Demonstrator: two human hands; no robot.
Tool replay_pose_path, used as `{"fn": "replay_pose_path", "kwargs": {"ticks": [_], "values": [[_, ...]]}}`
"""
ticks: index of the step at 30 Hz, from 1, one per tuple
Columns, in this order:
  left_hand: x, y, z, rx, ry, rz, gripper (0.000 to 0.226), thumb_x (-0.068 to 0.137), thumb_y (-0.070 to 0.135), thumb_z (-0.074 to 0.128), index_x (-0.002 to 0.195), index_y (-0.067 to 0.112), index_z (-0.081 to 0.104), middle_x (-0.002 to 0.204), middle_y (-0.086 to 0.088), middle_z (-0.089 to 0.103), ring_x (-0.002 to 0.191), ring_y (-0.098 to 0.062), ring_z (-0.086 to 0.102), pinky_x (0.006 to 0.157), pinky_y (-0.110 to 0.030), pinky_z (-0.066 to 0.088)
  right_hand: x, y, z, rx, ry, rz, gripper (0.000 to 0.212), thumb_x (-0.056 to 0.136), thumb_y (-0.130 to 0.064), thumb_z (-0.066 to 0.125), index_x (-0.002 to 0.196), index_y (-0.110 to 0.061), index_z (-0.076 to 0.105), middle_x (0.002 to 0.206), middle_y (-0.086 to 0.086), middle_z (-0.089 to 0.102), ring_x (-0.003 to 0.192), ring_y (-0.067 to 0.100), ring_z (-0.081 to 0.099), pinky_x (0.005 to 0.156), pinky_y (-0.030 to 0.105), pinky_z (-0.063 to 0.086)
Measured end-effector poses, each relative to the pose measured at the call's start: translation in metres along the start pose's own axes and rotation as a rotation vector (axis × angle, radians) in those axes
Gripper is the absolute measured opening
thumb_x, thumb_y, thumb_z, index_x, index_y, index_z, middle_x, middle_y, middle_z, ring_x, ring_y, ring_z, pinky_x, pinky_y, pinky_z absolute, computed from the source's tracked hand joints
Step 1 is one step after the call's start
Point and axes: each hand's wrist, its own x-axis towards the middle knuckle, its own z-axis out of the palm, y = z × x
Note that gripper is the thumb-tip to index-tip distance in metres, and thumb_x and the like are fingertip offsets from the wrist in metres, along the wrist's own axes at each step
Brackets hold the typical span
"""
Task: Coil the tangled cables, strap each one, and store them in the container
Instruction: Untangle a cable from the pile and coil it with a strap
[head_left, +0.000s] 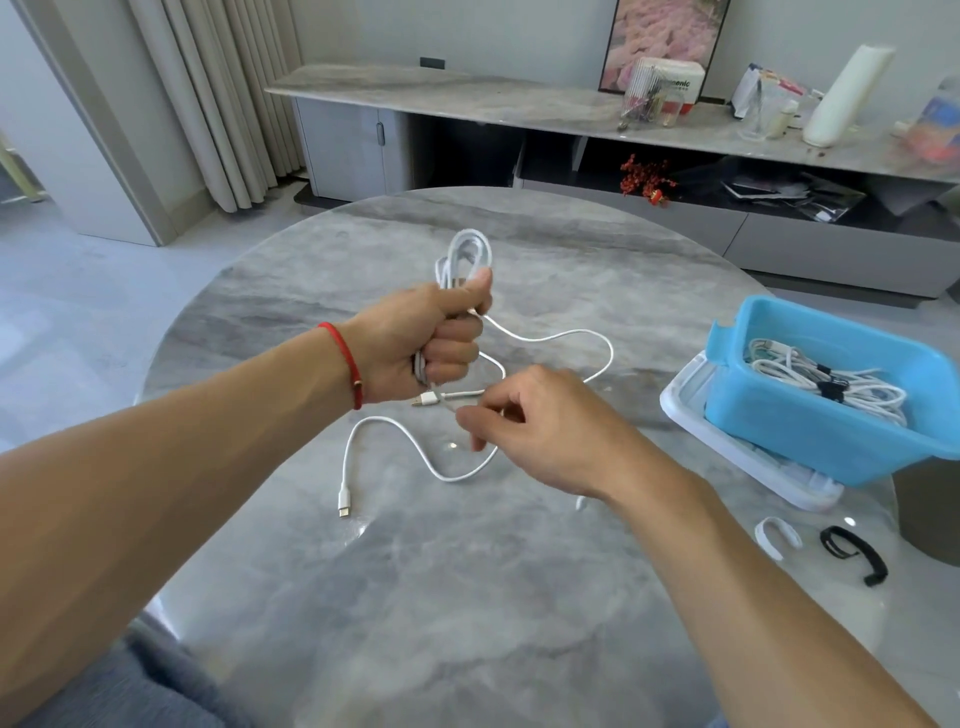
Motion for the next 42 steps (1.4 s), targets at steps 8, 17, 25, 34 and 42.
{"fn": "replay_pose_path", "kwargs": {"ticks": [8,17,25,34,42], "values": [[0.001,-0.018,0.008,0.726,0.042,-0.044,0.035,0.100,0.040,0.057,0.086,0.007,0.053,0.060,-0.001,0.054,0.040,-0.013,0.022,0.042,-0.018,0.024,-0.005,0.016,-0.020,-0.226,0.081,-0.025,0.024,0.090,-0.047,0.075,0.082,-0.024,0.070,0.078,-0.011,0.066,0.085,0.016,0.064,0.074,0.038,0.052],[0.002,-0.019,0.010,0.721,-0.070,-0.190,0.043,0.098,0.054,0.050,0.094,0.012,0.048,0.059,-0.001,0.050,0.043,-0.013,0.024,0.042,-0.020,0.025,-0.004,0.032,-0.037,-0.195,0.380,0.067,0.033,0.086,-0.056,0.074,0.083,-0.024,0.077,0.072,-0.005,0.068,0.079,0.022,0.063,0.070,0.039,0.052],[0.000,-0.014,0.014,0.607,-0.223,-0.235,0.033,0.096,0.048,0.053,0.082,0.020,0.044,0.062,0.006,0.028,0.046,-0.007,0.018,0.039,-0.016,0.024,-0.003,0.040,-0.043,-0.091,0.412,0.120,0.034,0.082,-0.054,0.079,0.072,-0.022,0.075,0.059,-0.006,0.062,0.061,0.016,0.059,0.052,0.029,0.043],[0.003,-0.026,0.016,0.721,-0.051,-0.082,0.039,0.102,0.044,0.048,0.080,0.012,0.045,0.058,0.002,0.046,0.050,-0.018,0.037,0.051,-0.028,0.031,0.005,0.042,-0.036,0.553,0.164,0.370,0.028,0.099,-0.022,0.058,0.077,-0.010,0.069,0.057,-0.005,0.053,0.047,0.010,0.049,0.041,0.023,0.038],[0.003,-0.035,0.031,0.211,-0.065,-0.110,0.037,0.101,0.047,0.047,0.089,0.015,0.063,0.073,-0.005,0.061,0.087,-0.027,0.062,0.077,-0.045,0.060,0.017,0.020,-0.009,0.763,0.441,0.409,0.040,0.106,-0.043,0.042,0.081,-0.018,0.061,0.077,-0.002,0.069,0.071,0.020,0.067,0.065,0.040,0.054]]}}
